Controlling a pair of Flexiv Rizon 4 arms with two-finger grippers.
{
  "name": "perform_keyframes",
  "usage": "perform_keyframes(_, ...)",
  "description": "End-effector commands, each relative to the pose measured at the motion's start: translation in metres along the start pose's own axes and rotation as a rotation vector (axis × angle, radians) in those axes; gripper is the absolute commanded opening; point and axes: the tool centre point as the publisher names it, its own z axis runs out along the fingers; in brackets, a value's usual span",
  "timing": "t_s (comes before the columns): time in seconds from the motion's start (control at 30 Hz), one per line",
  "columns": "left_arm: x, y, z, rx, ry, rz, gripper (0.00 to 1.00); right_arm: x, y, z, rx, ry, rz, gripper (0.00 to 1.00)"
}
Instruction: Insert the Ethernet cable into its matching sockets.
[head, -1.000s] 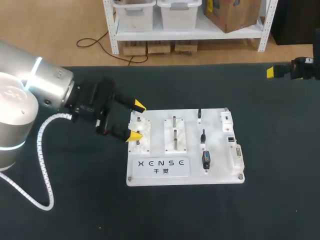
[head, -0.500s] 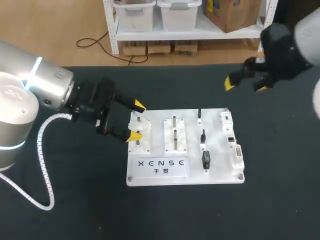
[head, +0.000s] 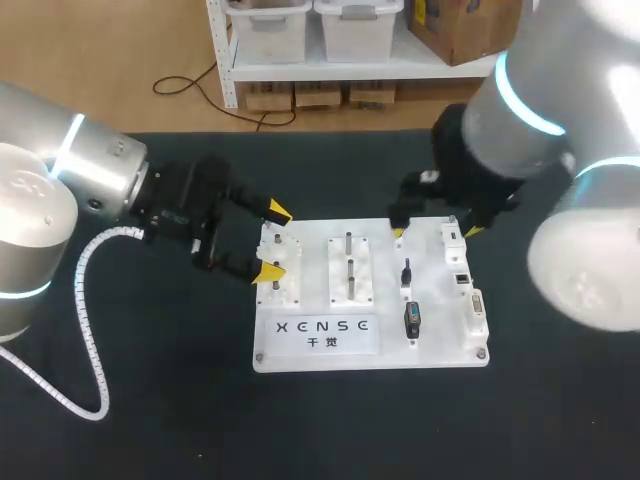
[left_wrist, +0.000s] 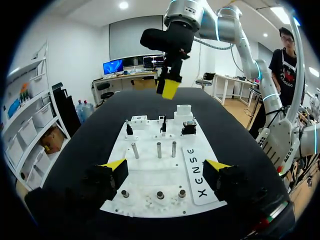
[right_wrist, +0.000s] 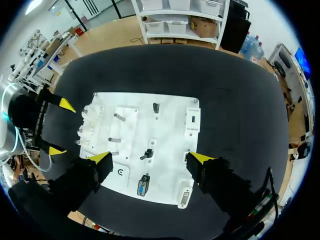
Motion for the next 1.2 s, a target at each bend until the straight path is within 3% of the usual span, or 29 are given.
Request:
perform_keyframes(0.03,0.001,-0.001,0.0,-0.003,-0.003,0.002,1.0,-0.002,0.009,0.027,0.115,0.028,-0.004,1.0)
perform_keyframes(0.57,0.001,-0.001,0.0,-0.003,-0.003,0.002,1.0,0.009,0.0,0.066,0.156,0.088,-0.008,1.0)
perform_keyframes(0.7,0.001,-0.001,0.0,-0.003,-0.003,0.002,1.0,0.01,0.001,0.07,0.156,0.1,-0.01,0.78)
perform_keyframes(0.77,0.001,-0.001,0.0,-0.003,-0.003,0.002,1.0,0.011,0.002,0.071,0.159,0.106,-0.011,0.6)
perform_keyframes(0.83,0.001,-0.001,0.0,-0.003,-0.003,0.002,1.0,0.011,0.002,0.073,0.159,0.111,-0.013,0.5)
perform_keyframes(0.93,0.001,-0.001,0.0,-0.003,-0.003,0.002,1.0,0.012,0.003,0.075,0.156,0.118,-0.015,0.45)
perform_keyframes(1.13,0.001,-0.001,0.0,-0.003,-0.003,0.002,1.0,0.013,0.003,0.078,0.155,0.13,-0.014,0.26)
perform_keyframes(1.17,0.001,-0.001,0.0,-0.003,-0.003,0.002,1.0,0.013,0.002,0.079,0.155,0.131,-0.013,0.2)
perform_keyframes(1.2,0.001,-0.001,0.0,-0.003,-0.003,0.002,1.0,0.014,0.002,0.079,0.155,0.132,-0.011,0.06)
